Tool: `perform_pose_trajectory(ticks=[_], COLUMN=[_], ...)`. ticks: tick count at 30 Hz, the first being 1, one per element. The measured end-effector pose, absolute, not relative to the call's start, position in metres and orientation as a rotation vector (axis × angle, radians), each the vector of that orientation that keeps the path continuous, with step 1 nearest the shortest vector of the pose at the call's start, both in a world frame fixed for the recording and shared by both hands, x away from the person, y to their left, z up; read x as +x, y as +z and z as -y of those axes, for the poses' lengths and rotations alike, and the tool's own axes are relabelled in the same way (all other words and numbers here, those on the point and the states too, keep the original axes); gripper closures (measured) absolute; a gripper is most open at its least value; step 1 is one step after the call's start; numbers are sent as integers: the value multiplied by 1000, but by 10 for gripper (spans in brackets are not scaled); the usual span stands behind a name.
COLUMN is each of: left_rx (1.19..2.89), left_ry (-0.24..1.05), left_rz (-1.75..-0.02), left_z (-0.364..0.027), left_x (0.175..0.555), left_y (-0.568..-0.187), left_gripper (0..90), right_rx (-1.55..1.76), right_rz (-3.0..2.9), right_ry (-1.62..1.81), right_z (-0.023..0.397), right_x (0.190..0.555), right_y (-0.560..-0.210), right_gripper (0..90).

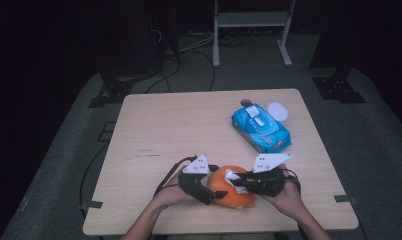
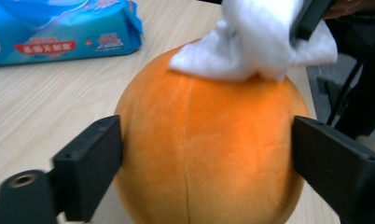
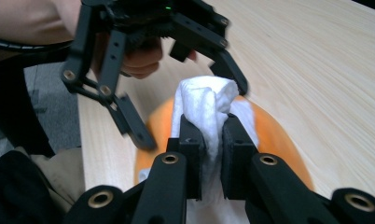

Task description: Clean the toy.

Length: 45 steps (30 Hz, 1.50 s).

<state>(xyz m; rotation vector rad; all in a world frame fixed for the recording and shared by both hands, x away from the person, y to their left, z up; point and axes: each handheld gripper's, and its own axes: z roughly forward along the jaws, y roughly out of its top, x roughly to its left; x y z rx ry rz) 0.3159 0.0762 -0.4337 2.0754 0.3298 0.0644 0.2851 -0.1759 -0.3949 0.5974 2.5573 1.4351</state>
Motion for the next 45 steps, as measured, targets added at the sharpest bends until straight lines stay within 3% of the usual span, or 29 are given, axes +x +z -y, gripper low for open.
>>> perform_pose_trajectory(ticks=[3, 7, 11, 15, 18, 21, 26, 32, 34, 40, 45], left_rx=[2076, 2079, 2092, 2094, 2078, 2073, 2081, 2099, 2094, 2056, 2059], left_ry=[30, 48, 97, 93, 69, 18, 21, 76, 66, 40, 43], left_rz=[-352, -339, -287, -271, -319, -355, -355, -309, -306, -354, -343], left_z=[-77, -77, -69, -69, -73, -75, -73, -66, -67, -66, -64], left_x=[319, 315, 307, 307, 312, 317, 313, 304, 304, 310, 308], left_y=[-437, -434, -425, -425, -430, -436, -431, -422, -422, -429, -428], left_gripper=[60, 202, 234, 211, 108, 69, 234, 289, 278, 93, 231], right_rx=[631, 642, 587, 579, 614, 634, 624, 546, 566, 652, 641], right_rz=[-2549, -2547, -2551, -2548, -2551, -2558, -2558, -2563, -2555, -2544, -2545], right_ry=[1437, 1431, 1452, 1440, 1444, 1454, 1452, 1433, 1437, 1467, 1450], right_z=[184, 185, 175, 176, 184, 188, 183, 172, 179, 200, 197], right_x=[288, 288, 283, 283, 286, 287, 285, 278, 280, 285, 285], right_y=[-396, -397, -391, -389, -393, -395, -394, -386, -385, -390, -389], right_gripper=[802, 802, 802, 802, 802, 802, 802, 803, 803, 803, 803])
